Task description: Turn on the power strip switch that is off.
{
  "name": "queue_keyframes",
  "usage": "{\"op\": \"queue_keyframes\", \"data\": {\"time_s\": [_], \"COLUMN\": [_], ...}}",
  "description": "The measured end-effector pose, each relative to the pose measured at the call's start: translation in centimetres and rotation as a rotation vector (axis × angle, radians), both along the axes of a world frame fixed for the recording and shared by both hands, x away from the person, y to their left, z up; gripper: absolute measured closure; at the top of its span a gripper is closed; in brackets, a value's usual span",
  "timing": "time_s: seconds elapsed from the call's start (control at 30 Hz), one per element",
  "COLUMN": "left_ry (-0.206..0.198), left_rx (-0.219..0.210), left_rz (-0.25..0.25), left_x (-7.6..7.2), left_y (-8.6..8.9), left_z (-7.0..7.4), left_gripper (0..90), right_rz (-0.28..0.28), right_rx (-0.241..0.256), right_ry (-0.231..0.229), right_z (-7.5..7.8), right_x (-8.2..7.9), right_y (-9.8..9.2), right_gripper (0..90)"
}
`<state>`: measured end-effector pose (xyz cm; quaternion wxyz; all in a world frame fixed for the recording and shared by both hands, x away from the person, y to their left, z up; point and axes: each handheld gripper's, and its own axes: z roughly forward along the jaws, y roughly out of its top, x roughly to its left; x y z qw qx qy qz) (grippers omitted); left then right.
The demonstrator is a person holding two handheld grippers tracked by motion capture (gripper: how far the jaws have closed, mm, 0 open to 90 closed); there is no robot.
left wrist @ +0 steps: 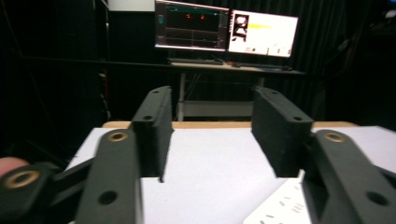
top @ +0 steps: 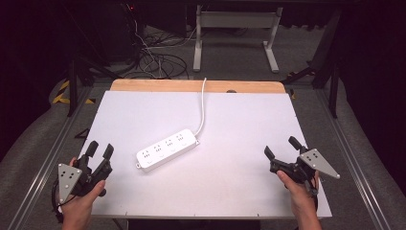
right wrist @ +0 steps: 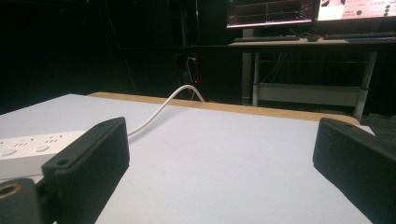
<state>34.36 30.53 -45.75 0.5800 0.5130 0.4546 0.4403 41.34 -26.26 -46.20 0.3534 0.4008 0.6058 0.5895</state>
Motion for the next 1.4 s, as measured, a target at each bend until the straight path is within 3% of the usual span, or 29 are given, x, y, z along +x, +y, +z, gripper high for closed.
{"op": "queue_keyframes", "data": {"time_s": [0.13,0.17,0.23,0.3,0.5,0.6,0.67,0.8,0.87,0.9,1.07,1.17,1.27,1.4], "left_ry": [0.013,0.016,0.050,0.059,0.134,0.166,0.230,0.237,0.258,0.258,0.307,0.356,0.406,0.489], "left_rx": [-0.042,-0.046,-0.050,-0.042,-0.061,-0.027,0.047,0.074,0.133,0.133,0.225,0.285,0.383,0.456], "left_rz": [0.005,0.012,-0.027,-0.047,-0.096,-0.113,-0.133,-0.163,-0.179,-0.179,-0.229,-0.274,-0.305,-0.363], "left_x": [-0.1,-0.1,-0.1,0.0,0.7,1.2,2.1,3.1,4.2,4.2,6.5,7.8,8.9,10.5], "left_y": [0.0,0.0,0.2,0.2,0.2,-0.3,-0.9,-1.7,-2.8,-2.8,-5.9,-8.2,-10.9,-14.1], "left_z": [0.4,0.5,1.1,1.3,2.5,3.4,4.5,5.7,7.1,7.1,8.6,8.7,8.3,7.4], "left_gripper": [61.7,70.3,76.3,86.0,89.9,90.0,90.0,90.0,90.0,90.0,90.0,90.0,89.9,89.9], "right_rz": [-0.002,-0.005,-0.006,-0.010,-0.005,-0.004,-0.003,0.003,0.005,0.005,0.009,0.008,0.007,0.008], "right_rx": [-0.002,-0.004,-0.006,-0.008,-0.007,-0.003,-0.004,-0.001,0.003,0.003,0.002,0.003,0.005,0.017], "right_ry": [0.005,0.004,0.006,0.011,0.019,0.024,0.029,0.031,0.033,0.033,0.037,0.038,0.039,0.052], "right_z": [0.0,0.0,0.0,-0.1,-0.2,-0.2,-0.3,-0.3,-0.3,-0.3,-0.4,-0.4,-0.4,-0.4], "right_x": [-0.1,-0.1,-0.2,-0.2,-0.4,-0.3,-0.3,-0.1,0.0,0.0,0.1,0.1,0.1,0.2], "right_y": [-0.1,-0.1,-0.2,-0.2,-0.4,-0.4,-0.4,-0.4,-0.4,-0.4,-0.4,-0.4,-0.5,-0.5], "right_gripper": [4.1,4.1,4.2,4.2,4.5,4.6,4.5,4.7,4.7,4.7,4.8,4.9,5.0,5.0]}}
